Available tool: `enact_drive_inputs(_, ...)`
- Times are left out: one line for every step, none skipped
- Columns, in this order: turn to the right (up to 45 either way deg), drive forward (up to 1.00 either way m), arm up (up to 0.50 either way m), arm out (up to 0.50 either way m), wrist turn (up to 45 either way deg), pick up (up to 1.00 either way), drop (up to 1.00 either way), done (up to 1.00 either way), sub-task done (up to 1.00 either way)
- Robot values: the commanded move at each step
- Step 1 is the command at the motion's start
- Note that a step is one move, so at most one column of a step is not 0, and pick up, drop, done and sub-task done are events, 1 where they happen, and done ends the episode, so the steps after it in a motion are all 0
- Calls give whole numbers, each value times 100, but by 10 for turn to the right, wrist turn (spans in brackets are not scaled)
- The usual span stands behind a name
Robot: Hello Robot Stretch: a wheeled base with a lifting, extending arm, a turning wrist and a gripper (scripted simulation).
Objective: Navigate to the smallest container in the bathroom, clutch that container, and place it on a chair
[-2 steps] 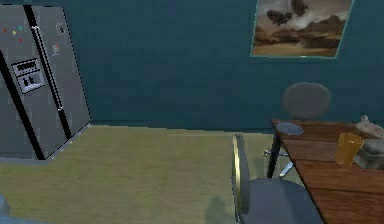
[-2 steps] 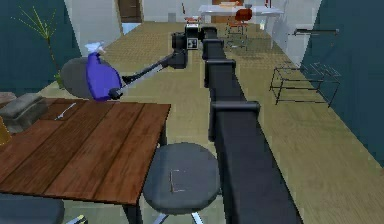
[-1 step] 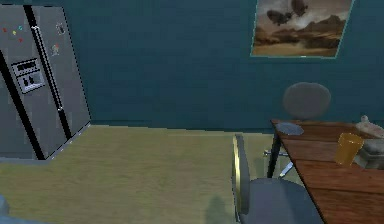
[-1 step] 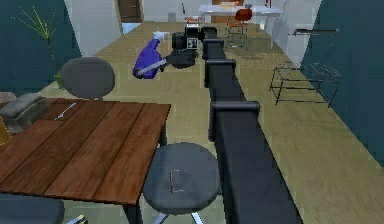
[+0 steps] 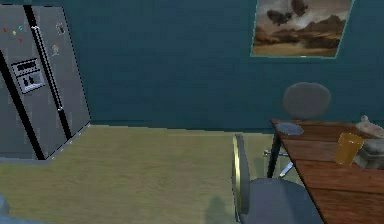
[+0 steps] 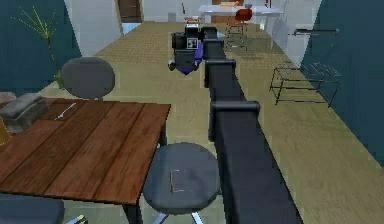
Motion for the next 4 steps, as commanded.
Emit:
enact_drive_inputs(0,0,-38,0,0,0,0,0,0)
enact_drive_inputs(0,0,-32,0,0,0,0,0,0)
enact_drive_inputs(0,0,0,0,0,0,100,0,0)
enact_drive_inputs(0,0,10,0,0,0,0,0,0)
